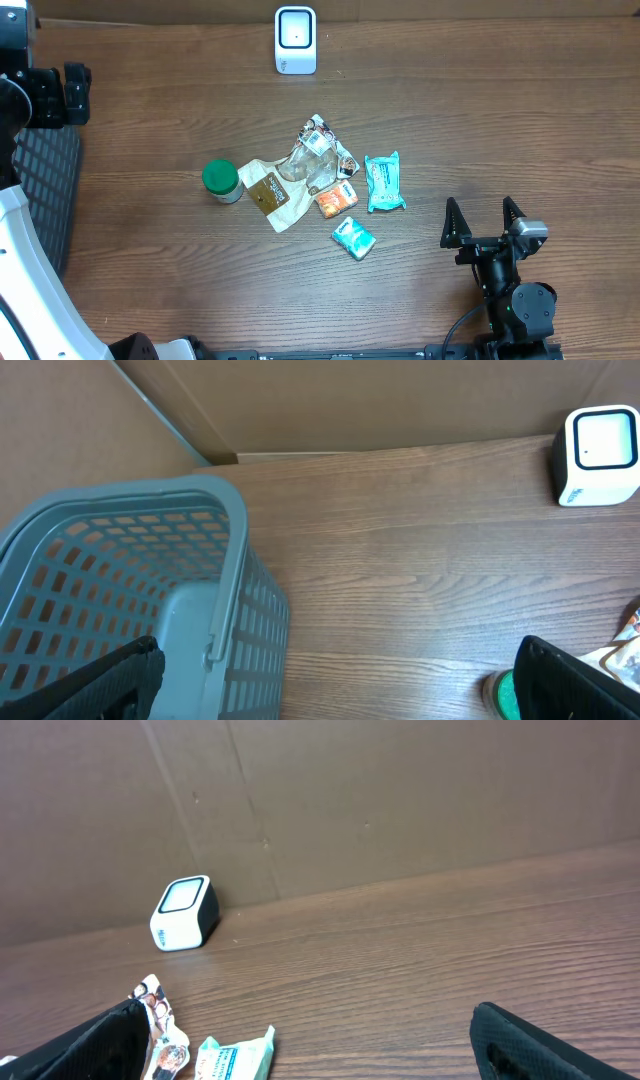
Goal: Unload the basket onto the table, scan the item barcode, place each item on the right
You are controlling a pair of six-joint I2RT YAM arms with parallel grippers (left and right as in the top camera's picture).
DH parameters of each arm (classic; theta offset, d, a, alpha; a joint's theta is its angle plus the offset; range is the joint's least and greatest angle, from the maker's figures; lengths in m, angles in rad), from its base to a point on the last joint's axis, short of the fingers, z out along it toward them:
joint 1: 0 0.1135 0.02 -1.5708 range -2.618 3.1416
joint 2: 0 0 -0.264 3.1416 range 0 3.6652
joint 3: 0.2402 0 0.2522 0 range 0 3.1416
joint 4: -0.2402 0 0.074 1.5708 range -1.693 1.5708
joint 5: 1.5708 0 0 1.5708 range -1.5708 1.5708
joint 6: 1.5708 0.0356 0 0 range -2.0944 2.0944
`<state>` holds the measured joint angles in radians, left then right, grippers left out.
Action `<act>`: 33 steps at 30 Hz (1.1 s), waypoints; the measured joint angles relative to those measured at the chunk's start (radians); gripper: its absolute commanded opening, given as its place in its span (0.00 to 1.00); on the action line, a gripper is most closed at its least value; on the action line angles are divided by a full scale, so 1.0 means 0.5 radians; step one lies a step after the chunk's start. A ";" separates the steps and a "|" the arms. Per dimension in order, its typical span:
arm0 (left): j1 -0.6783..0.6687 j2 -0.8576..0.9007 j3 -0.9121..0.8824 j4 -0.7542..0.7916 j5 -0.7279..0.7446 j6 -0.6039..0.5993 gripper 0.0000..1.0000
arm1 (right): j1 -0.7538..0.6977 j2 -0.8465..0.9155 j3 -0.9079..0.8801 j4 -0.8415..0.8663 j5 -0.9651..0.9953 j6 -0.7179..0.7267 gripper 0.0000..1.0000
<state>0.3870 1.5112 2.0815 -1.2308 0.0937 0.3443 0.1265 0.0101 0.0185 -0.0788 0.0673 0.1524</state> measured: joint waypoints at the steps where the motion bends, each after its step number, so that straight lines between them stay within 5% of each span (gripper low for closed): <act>1: 0.000 0.000 0.000 0.000 0.000 -0.001 1.00 | 0.000 0.000 0.000 0.000 0.001 0.001 1.00; 13: 0.000 0.000 -0.001 0.000 0.000 0.000 0.99 | -0.001 0.000 0.000 -0.001 -0.016 0.002 1.00; 25: 0.000 0.000 0.000 -0.001 0.000 -0.001 1.00 | -0.001 0.039 0.001 0.005 -0.536 0.287 1.00; 33: 0.000 0.000 0.000 -0.002 0.000 0.000 0.99 | -0.001 0.319 0.365 -0.375 -0.832 0.374 1.00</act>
<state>0.3870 1.5112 2.0815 -1.2316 0.0937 0.3443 0.1261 0.1696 0.2012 -0.2661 -0.3485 0.3393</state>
